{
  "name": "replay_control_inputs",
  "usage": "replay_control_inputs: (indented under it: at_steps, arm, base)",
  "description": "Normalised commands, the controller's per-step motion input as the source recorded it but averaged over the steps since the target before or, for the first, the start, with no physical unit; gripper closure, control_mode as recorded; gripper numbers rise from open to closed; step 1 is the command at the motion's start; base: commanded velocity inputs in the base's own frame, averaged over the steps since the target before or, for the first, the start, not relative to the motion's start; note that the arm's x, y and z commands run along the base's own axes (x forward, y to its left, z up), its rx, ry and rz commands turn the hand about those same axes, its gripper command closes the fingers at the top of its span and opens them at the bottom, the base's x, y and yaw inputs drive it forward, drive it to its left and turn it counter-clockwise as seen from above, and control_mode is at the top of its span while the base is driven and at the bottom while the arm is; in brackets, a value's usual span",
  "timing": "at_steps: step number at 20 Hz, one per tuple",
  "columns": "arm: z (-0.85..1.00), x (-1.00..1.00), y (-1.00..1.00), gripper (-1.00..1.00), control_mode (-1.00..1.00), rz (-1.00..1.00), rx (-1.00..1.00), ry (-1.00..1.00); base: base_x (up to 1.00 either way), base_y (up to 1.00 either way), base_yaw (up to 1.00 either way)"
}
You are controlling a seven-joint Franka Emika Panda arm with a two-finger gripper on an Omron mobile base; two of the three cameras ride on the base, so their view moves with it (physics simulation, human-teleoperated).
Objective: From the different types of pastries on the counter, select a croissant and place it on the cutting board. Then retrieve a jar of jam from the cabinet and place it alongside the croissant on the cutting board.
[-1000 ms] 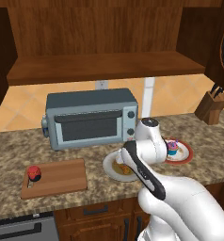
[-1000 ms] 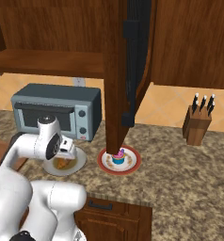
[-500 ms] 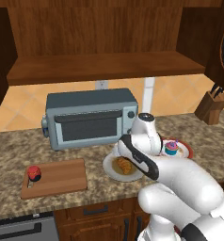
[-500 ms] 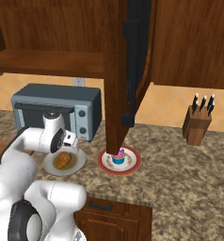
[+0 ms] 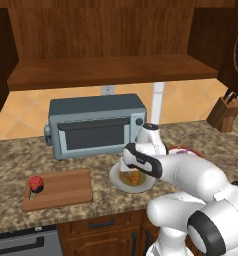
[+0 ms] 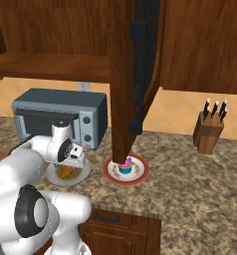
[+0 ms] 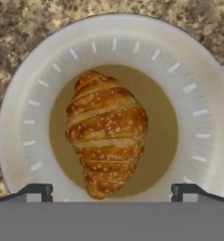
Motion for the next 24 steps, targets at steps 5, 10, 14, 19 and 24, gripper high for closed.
replay_control_inputs:
  at_steps: [5, 10, 14, 19, 24]
  arm:
    - [-0.22, 0.02, 0.03, -1.0, -1.0, 0.0, 0.0, 0.03]
    - [-0.09, 0.32, 0.13, -1.0, -1.0, -0.02, 0.02, 0.01]
    - [-0.01, 0.03, 0.02, -1.0, -1.0, 0.0, 0.03, 0.0]
    - [-0.33, 0.0, 0.0, -1.0, -1.0, 0.01, -0.05, -0.03]
    - [-0.27, 0.0, 0.0, -1.0, -1.0, 0.01, -0.03, -0.03]
  base:
    - [0.0, 0.0, 0.0]
    - [0.0, 0.0, 0.0]
    - [0.0, 0.0, 0.0]
    - [0.0, 0.0, 0.0]
    - [0.0, 0.0, 0.0]
